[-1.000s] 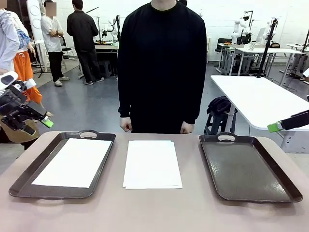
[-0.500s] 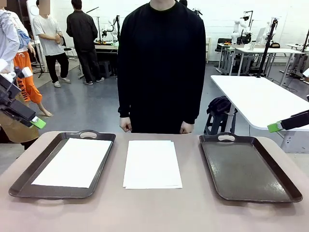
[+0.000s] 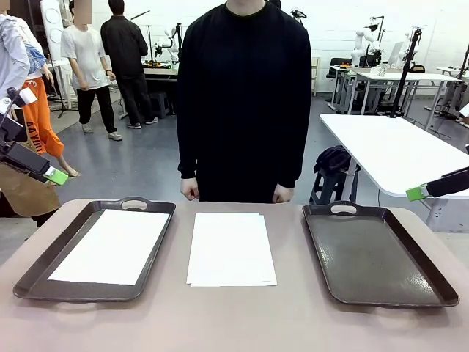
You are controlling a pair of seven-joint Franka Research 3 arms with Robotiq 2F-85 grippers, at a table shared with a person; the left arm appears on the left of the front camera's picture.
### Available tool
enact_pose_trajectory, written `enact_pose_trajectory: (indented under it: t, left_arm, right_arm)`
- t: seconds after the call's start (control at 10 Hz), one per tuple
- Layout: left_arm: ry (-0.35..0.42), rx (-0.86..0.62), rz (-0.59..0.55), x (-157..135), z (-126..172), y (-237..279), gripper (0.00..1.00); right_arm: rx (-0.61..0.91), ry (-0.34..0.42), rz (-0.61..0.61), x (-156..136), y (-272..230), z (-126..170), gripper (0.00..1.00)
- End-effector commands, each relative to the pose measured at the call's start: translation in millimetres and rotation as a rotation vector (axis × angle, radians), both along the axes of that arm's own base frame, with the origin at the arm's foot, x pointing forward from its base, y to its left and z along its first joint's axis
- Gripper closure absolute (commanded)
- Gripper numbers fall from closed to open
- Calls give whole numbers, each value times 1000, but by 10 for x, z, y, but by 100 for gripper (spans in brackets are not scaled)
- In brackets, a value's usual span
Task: Sort the A4 documents.
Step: Receive the A4 Paper.
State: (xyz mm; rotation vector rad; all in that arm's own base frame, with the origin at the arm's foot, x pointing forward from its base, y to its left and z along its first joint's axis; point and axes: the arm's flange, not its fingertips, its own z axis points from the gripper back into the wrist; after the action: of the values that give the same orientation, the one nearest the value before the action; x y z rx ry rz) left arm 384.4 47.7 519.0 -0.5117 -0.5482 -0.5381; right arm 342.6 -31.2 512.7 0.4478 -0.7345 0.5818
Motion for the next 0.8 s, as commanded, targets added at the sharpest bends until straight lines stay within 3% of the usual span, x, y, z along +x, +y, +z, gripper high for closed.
enact_pose_trajectory:
  t: [0.0, 0.4, 0.7]
  left_arm:
    - [13, -76, 31, 28, -98, 3, 0]
    - [24, -90, 78, 99, -106, -10, 0]
    - [35, -83, 24, 156, -86, -48, 0]
  right_arm:
    - [17, 2, 10, 14, 0, -20, 0]
    - [17, 2, 10, 14, 0, -20, 0]
    - [17, 2, 10, 14, 0, -20, 0]
